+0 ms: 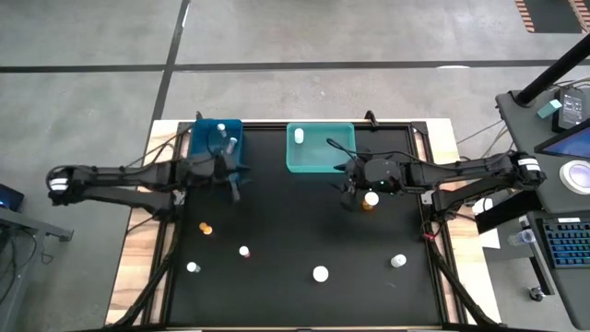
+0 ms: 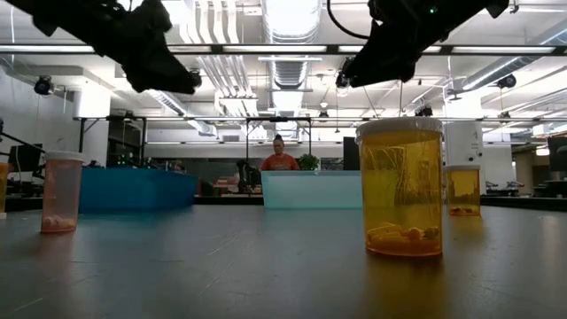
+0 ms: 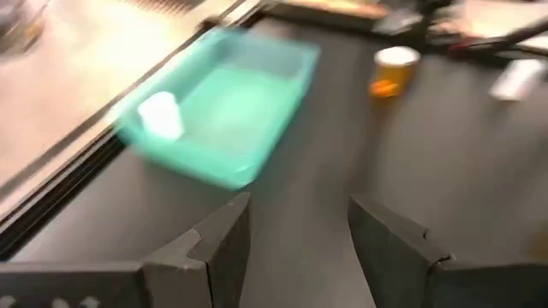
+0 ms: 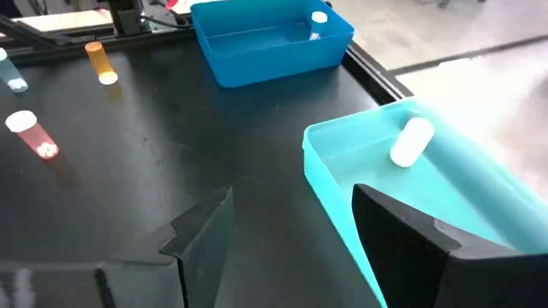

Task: Pick and place medicine bottles into bin by pill shape (circle, oval)
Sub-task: Put the top orange capsule bottle into the blue bin

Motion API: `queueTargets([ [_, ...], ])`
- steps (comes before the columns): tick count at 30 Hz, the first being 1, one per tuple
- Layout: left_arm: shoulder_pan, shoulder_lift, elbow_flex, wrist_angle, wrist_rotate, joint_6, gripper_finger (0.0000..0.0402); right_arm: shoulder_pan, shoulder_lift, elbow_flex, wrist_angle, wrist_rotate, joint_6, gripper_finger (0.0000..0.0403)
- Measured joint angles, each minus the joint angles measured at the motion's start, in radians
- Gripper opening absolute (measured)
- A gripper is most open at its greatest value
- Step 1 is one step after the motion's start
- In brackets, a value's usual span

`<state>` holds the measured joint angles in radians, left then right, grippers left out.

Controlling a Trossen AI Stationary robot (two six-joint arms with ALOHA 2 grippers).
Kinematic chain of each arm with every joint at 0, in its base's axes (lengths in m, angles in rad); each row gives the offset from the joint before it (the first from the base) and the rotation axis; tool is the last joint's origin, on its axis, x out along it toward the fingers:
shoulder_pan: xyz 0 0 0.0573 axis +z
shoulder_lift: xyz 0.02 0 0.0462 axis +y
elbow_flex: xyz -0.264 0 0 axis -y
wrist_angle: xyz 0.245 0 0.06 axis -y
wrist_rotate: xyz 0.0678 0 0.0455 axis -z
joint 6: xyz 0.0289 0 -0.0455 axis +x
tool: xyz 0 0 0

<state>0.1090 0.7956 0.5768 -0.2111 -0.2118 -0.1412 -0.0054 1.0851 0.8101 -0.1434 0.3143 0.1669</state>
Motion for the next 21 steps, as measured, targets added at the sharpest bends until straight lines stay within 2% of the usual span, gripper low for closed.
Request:
queueTargets([
  [4,-0.079,-0.046,-0.057,0.104,0.027,0.089,0.0178,0.001,0.010,-0.001,-0.032,-0.003,0.098,0.0233],
  [8,-0.108,-0.082,-0.093,0.188,0.028,0.172,0.0178,0.001,0.009,-0.001,-0.095,-0.014,0.241,0.0233],
  [13,-0.110,-0.109,-0.097,0.196,0.037,0.267,0.0178,0.001,0.010,0.016,-0.197,-0.080,0.391,0.0233],
  [21,-0.110,-0.118,-0.098,0.195,0.037,0.324,0.0178,0.001,0.012,0.066,-0.418,-0.143,0.606,0.0233],
])
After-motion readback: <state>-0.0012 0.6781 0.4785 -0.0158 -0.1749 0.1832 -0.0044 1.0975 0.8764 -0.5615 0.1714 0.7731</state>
